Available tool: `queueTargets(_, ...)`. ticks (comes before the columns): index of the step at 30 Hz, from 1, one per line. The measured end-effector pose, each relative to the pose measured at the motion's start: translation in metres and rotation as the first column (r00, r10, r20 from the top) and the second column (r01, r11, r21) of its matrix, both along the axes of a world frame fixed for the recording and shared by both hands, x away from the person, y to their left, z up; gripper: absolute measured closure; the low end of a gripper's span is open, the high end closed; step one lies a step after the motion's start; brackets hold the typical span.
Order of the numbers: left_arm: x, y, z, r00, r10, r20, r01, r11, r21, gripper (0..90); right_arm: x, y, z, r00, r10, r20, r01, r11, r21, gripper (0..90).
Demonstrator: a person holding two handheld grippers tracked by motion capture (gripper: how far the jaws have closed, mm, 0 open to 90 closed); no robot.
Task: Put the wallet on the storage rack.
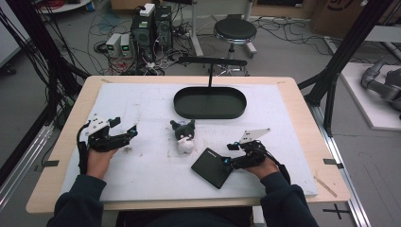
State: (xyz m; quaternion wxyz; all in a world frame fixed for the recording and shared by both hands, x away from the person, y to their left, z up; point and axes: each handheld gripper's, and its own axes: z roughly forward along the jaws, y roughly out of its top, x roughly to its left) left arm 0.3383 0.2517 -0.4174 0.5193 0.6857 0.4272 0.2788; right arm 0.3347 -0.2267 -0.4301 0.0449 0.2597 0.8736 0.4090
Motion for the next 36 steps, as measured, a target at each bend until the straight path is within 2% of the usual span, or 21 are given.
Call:
queueTargets(2, 0.0, 0.0, 0.0, 1.0, 0.002, -0.003, -0.002, 1.0, 0.003, 23.3, 0.0, 0.004, -0.004, 0.9994, 0.015, -0.031, -0.015, 1.0, -0.013, 36.1)
queueTargets(5, 0.0, -0.001, -0.001, 1.0, 0.002, -0.004, -0.002, 1.0, -0.002, 23.4, 0.001, 0.01, -0.012, 0.9971, 0.039, -0.065, -0.043, 0.997, -0.06, 34.3)
queueTargets(6, 0.001, -0.001, -0.001, 1.0, 0.002, -0.006, -0.002, 1.0, -0.002, 23.5, 0.002, 0.01, -0.013, 0.9959, 0.033, -0.084, -0.037, 0.998, -0.048, 34.3)
queueTargets(9, 0.001, -0.001, -0.001, 1.0, 0.004, -0.009, -0.004, 1.0, 0.002, 23.6, 0.003, 0.009, -0.013, 0.995, 0.034, -0.094, -0.038, 0.998, -0.046, 35.4)
queueTargets(11, 0.001, -0.001, -0.001, 0.9999, 0.005, -0.011, -0.005, 1.0, 0.003, 23.7, 0.003, 0.009, -0.013, 0.9944, 0.033, -0.1, -0.038, 0.998, -0.043, 39.6)
queueTargets(13, 0.001, -0.001, -0.001, 0.9999, 0.004, -0.013, -0.004, 1.0, 0.004, 23.8, 0.003, 0.008, -0.012, 0.9916, 0.052, -0.119, -0.055, 0.998, -0.03, 49.0)
queueTargets(14, 0.001, -0.001, -0.001, 0.9999, 0.005, -0.013, -0.005, 1.0, 0.005, 23.9, 0.003, 0.009, -0.012, 0.9908, 0.054, -0.125, -0.058, 0.998, -0.028, 49.2)
queueTargets(20, 0.001, 0.0, -0.001, 0.9998, 0.012, -0.016, -0.012, 0.9999, 0.005, 24.2, 0.007, 0.006, -0.01, 0.9853, 0.003, -0.171, -0.008, 1.0, -0.028, 62.2)
queueTargets(24, 0.001, 0.0, -0.001, 0.9997, 0.015, -0.022, -0.014, 0.9999, 0.007, 24.4, 0.006, 0.001, -0.004, 0.9905, -0.022, -0.136, 0.016, 0.999, -0.04, 81.3)
queueTargets(31, 0.001, 0.0, -0.002, 0.9995, 0.015, -0.026, -0.015, 0.9998, 0.01, 25.3, 0.004, -0.006, 0.002, 0.9944, -0.018, -0.104, 0.015, 0.999, -0.029, 84.1)
queueTargets(34, 0.001, 0.001, -0.002, 0.9995, 0.018, -0.027, -0.017, 0.9998, 0.011, 25.4, 0.005, -0.011, 0.007, 0.9962, -0.048, -0.073, 0.047, 0.999, -0.017, 84.9)
queueTargets(36, 0.001, 0.001, -0.002, 0.9994, 0.02, -0.028, -0.02, 0.9997, 0.012, 25.4, 0.006, -0.02, 0.012, 0.9951, -0.088, -0.045, 0.088, 0.996, -0.008, 85.2)
